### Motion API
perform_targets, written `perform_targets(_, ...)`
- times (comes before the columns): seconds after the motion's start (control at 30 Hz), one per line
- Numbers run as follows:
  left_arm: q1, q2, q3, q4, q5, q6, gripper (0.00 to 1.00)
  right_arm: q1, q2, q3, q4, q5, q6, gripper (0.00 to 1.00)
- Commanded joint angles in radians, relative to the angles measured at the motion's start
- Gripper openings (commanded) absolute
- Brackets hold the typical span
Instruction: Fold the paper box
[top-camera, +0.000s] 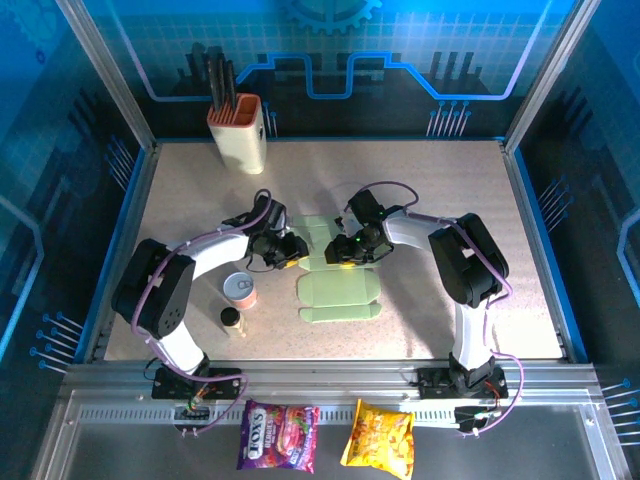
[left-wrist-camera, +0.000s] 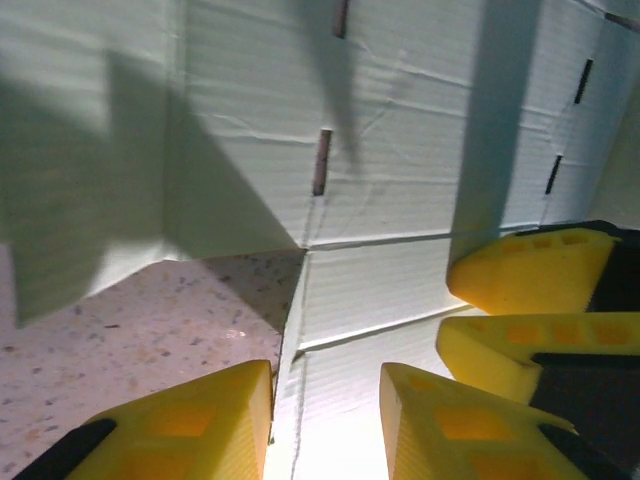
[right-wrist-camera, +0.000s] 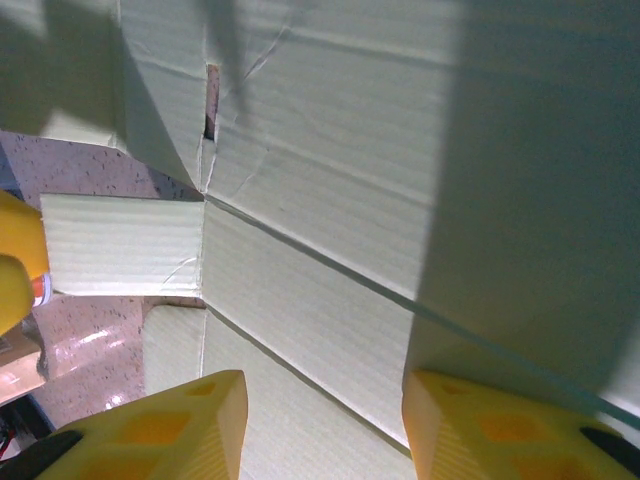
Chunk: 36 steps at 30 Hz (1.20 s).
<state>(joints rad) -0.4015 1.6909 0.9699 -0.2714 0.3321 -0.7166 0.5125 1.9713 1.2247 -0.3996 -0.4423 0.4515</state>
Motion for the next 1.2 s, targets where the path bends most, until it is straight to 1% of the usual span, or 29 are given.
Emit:
perform_targets(0.0,-0.020,-0.017,0.034,0.009,0.048,-0.023,0.35,0.025,0.006,-0.022,-0.039,0.028,-0.009,0.47)
perform_targets(0.1,-0.028,-0.004,0.043,0.014,0.052,-0.028,0.37,0.024,0.006,-0.024,-0.041,0.028,-0.009,0.47)
perform_targets(0.17,-0.034,0.005,0.050,0.020,0.054,-0.033,0.41,0.024,0.006,-0.023,-0.041,0.029,-0.011,0.47)
perform_targets(0.23,-0.037,0.017,0.057,0.029,0.061,-0.040,0.43,0.024,0.006,-0.023,-0.042,0.032,-0.010,0.47)
perform_targets(0.4,-0.049,0.055,0.074,0.052,0.078,-0.051,0.44,0.024,0.009,-0.023,-0.042,0.033,-0.013,0.46)
perform_targets(0.53,-0.058,0.086,0.081,0.078,0.088,-0.063,0.44,0.024,0.008,-0.024,-0.041,0.043,-0.014,0.42)
perform_targets(0.67,-0.066,0.117,0.092,0.096,0.101,-0.073,0.40,0.024,0.009,-0.024,-0.039,0.051,-0.016,0.36)
perform_targets(0.7,-0.068,0.126,0.097,0.098,0.104,-0.072,0.37,0.023,0.009,-0.023,-0.039,0.051,-0.018,0.34)
perform_targets(0.93,-0.079,0.177,0.107,0.101,0.104,-0.070,0.32,0.017,0.005,-0.033,-0.039,0.078,-0.021,0.27)
perform_targets(1.17,-0.079,0.223,0.088,0.100,0.085,-0.055,0.28,0.014,0.007,-0.047,-0.031,0.079,-0.021,0.24)
